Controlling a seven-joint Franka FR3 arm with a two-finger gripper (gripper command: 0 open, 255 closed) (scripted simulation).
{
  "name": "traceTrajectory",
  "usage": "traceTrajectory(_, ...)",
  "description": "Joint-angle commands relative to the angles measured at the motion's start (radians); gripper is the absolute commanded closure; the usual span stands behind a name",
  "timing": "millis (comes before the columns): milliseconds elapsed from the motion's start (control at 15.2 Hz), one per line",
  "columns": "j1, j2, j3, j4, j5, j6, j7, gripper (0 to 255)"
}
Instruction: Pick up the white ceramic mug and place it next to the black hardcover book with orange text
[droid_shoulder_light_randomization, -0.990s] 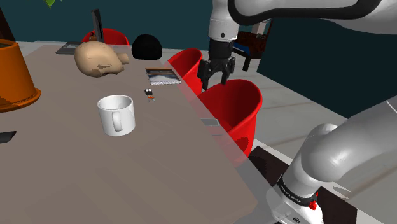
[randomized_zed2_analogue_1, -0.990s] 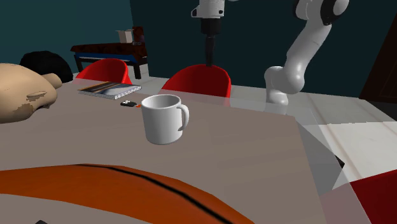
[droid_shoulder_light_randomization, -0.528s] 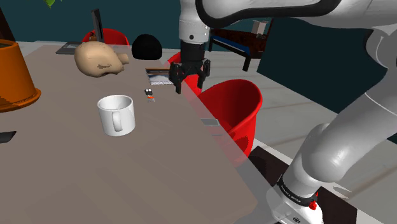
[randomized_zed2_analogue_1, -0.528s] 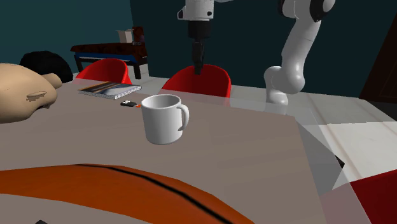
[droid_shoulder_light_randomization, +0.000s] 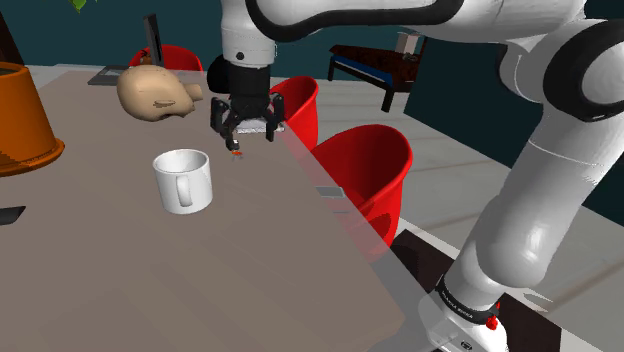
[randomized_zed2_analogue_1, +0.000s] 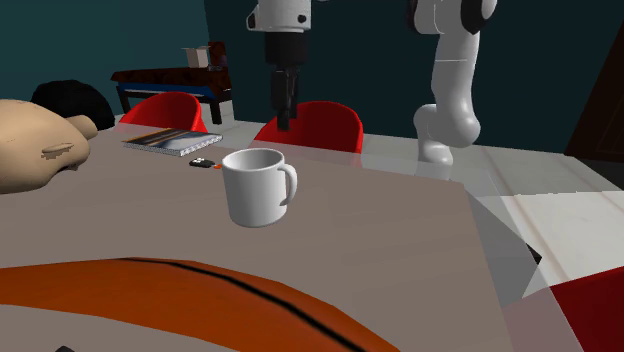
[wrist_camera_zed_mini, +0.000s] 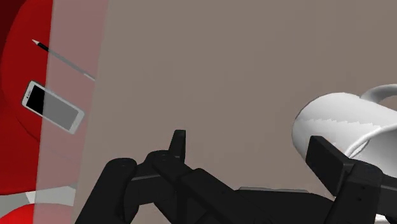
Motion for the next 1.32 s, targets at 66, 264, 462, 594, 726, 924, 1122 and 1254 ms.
traceTrajectory(66, 0.04, 0.13, 0.025, 0.133, -0.058, -0.015, 0.059, 0)
traceTrajectory(264, 0.099, 0.266, 0.037, 0.296, -0.121, -0.053, 0.11, 0)
traceTrajectory(462, 0.126, 0.317, 0.035, 0.349, -0.143, -0.058, 0.125, 0)
traceTrajectory(594, 0.121, 0.312, 0.035, 0.314, -0.141, -0.028, 0.126, 0)
traceTrajectory(726, 0.116, 0.308, 0.034, 0.282, -0.139, 0.001, 0.126, 0)
traceTrajectory(924, 0.112, 0.306, 0.033, 0.243, -0.139, 0.037, 0.127, 0)
traceTrajectory(1122, 0.112, 0.306, 0.033, 0.243, -0.139, 0.037, 0.127, 0)
traceTrajectory(1254, 0.112, 0.306, 0.033, 0.243, -0.139, 0.037, 0.127, 0)
